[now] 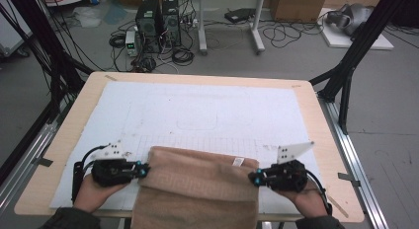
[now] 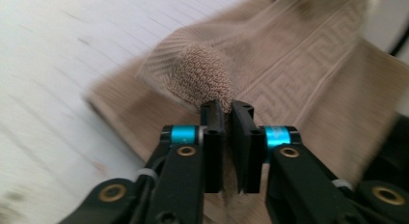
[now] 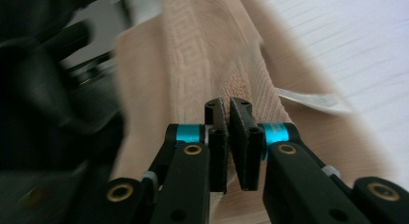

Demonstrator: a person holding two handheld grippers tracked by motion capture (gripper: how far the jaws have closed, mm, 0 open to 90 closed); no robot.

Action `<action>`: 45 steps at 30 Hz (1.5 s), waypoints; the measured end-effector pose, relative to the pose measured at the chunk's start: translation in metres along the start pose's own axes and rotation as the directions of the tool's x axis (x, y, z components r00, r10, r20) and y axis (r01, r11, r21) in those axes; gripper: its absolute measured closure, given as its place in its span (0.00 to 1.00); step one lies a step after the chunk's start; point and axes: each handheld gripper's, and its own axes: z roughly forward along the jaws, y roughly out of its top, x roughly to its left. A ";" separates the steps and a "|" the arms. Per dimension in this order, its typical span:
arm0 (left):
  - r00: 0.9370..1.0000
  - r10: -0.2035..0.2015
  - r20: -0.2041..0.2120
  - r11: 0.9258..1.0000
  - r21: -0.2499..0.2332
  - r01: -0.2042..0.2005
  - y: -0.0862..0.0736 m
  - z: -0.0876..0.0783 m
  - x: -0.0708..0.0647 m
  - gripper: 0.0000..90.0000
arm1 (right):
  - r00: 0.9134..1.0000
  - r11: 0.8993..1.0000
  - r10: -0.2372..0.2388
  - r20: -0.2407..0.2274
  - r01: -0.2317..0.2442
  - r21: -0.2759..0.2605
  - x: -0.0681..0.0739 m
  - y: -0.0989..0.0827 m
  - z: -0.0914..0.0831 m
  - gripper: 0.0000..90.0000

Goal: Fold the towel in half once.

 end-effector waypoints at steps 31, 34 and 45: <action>0.973 -0.092 -0.210 0.991 0.073 0.109 0.023 0.063 0.079 0.53 | 0.962 0.989 0.107 0.252 -0.128 0.068 -0.082 -0.023 0.029 0.48; 0.972 -0.090 -0.217 0.988 0.107 0.115 0.021 0.069 0.080 0.51 | 0.961 0.988 0.110 0.252 -0.134 0.077 -0.085 -0.025 0.031 0.47; 0.976 -0.039 -0.212 0.993 0.096 0.061 0.026 0.064 0.072 0.92 | 0.983 0.984 0.089 0.160 -0.112 0.140 -0.087 -0.012 0.037 0.92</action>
